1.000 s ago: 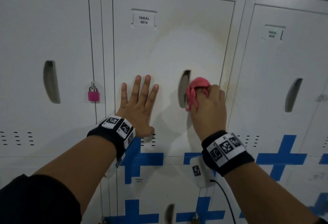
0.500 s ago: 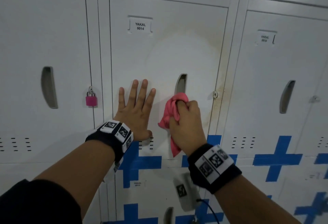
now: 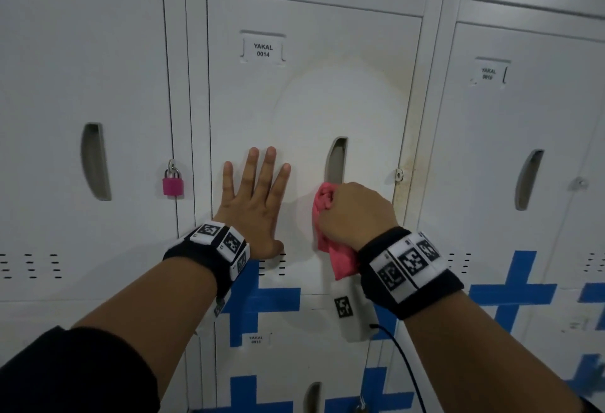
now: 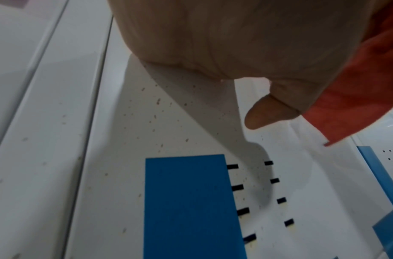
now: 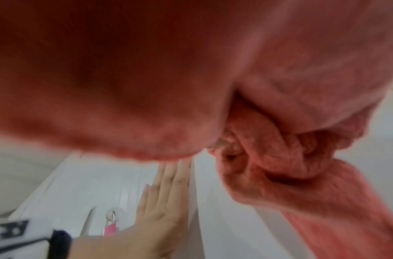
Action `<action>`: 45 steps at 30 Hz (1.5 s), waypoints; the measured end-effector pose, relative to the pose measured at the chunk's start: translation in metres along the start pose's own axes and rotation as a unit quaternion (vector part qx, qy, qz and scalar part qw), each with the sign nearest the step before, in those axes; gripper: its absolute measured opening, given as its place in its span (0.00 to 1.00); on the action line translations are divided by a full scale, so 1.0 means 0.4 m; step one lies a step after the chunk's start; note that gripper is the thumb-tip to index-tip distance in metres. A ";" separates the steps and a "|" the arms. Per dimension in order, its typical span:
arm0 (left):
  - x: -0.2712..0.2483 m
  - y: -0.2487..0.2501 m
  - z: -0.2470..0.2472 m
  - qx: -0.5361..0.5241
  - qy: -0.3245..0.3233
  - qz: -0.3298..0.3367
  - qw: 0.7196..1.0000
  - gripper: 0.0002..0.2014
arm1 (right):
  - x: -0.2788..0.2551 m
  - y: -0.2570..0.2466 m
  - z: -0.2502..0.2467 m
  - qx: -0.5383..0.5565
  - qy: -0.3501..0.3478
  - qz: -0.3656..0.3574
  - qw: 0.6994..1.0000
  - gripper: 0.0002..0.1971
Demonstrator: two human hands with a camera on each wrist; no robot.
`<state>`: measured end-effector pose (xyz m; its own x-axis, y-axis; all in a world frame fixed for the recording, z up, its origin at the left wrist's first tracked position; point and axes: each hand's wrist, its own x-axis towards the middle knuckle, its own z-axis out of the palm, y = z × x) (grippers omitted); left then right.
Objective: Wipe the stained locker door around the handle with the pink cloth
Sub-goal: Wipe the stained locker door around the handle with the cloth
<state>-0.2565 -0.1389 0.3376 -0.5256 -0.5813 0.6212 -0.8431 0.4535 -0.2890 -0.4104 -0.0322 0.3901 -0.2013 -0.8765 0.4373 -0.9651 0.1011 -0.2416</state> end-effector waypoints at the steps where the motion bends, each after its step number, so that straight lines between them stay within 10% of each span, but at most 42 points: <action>1: 0.000 0.001 -0.001 -0.002 -0.003 -0.001 1.000 0.69 | -0.004 0.014 0.001 0.028 0.000 0.003 1.000 0.09; 7: 0.000 0.006 0.005 -0.006 0.013 -0.003 1.000 0.69 | -0.012 0.072 0.022 0.025 0.154 -0.087 0.984 0.12; 16: -0.001 0.006 0.003 -0.003 0.013 -0.006 1.000 0.70 | -0.015 0.010 0.062 -0.118 0.067 -0.030 0.990 0.13; 24: -0.002 0.005 -0.004 -0.012 -0.006 -0.005 1.000 0.69 | -0.005 0.065 -0.019 0.103 -0.024 -0.001 0.994 0.09; 31: 0.000 0.004 -0.003 -0.015 0.003 0.003 1.000 0.68 | 0.035 0.140 -0.078 0.169 0.371 -0.009 0.913 0.16; 45: -0.003 0.006 0.010 -0.008 0.044 0.004 0.999 0.71 | 0.086 0.017 0.062 -0.086 0.307 -0.192 0.928 0.17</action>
<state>-0.2583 -0.1397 0.3332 -0.5197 -0.5163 0.6808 -0.8366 0.4690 -0.2830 -0.4196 -0.0732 0.3821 0.1561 -0.4356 0.8865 -0.9874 -0.0440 0.1522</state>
